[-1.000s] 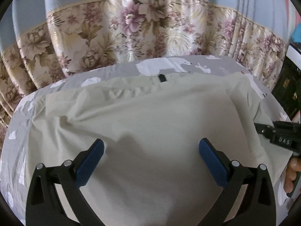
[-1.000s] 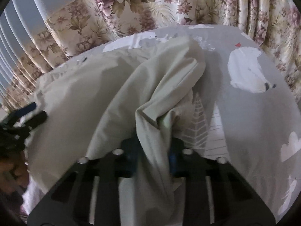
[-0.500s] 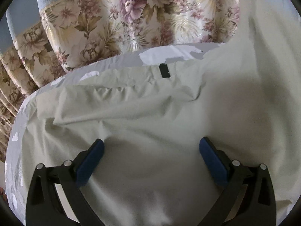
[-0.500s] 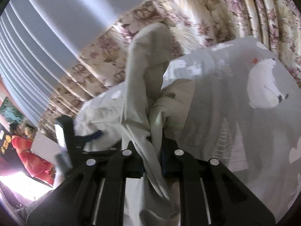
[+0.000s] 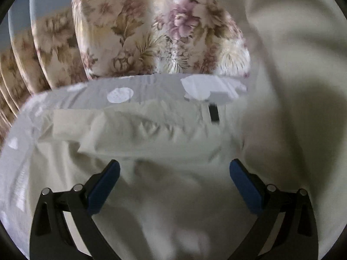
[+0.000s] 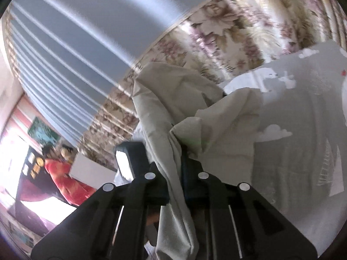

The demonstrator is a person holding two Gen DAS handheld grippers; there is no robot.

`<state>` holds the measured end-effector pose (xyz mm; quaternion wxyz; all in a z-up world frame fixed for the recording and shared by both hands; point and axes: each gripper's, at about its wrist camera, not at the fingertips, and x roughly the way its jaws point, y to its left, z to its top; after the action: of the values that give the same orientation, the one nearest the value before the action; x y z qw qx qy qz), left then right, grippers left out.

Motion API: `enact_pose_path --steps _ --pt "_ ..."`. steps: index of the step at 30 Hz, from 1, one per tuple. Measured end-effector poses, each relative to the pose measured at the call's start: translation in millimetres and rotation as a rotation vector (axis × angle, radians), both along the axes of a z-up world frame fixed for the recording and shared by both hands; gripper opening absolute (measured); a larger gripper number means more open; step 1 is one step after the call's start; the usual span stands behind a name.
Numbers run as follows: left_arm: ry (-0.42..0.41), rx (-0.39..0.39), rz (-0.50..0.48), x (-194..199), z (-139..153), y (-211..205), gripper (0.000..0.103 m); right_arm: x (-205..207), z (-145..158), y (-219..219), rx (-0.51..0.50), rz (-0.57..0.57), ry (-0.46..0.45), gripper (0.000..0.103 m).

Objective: Fold large clothes

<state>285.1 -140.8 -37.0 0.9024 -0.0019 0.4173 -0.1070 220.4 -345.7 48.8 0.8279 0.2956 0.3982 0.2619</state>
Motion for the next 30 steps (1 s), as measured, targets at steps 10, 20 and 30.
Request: enact_pose_path --steps 10,20,30 --pt "0.039 0.111 0.013 14 -12 37 0.101 -2 9 34 -0.123 0.006 -0.068 0.007" --pt "0.042 0.004 0.184 -10 -11 171 0.101 19 11 135 -0.127 0.069 -0.094 0.006" --pt "-0.043 0.058 0.299 -41 20 272 0.101 41 -53 248 -0.214 0.107 -0.045 0.006"
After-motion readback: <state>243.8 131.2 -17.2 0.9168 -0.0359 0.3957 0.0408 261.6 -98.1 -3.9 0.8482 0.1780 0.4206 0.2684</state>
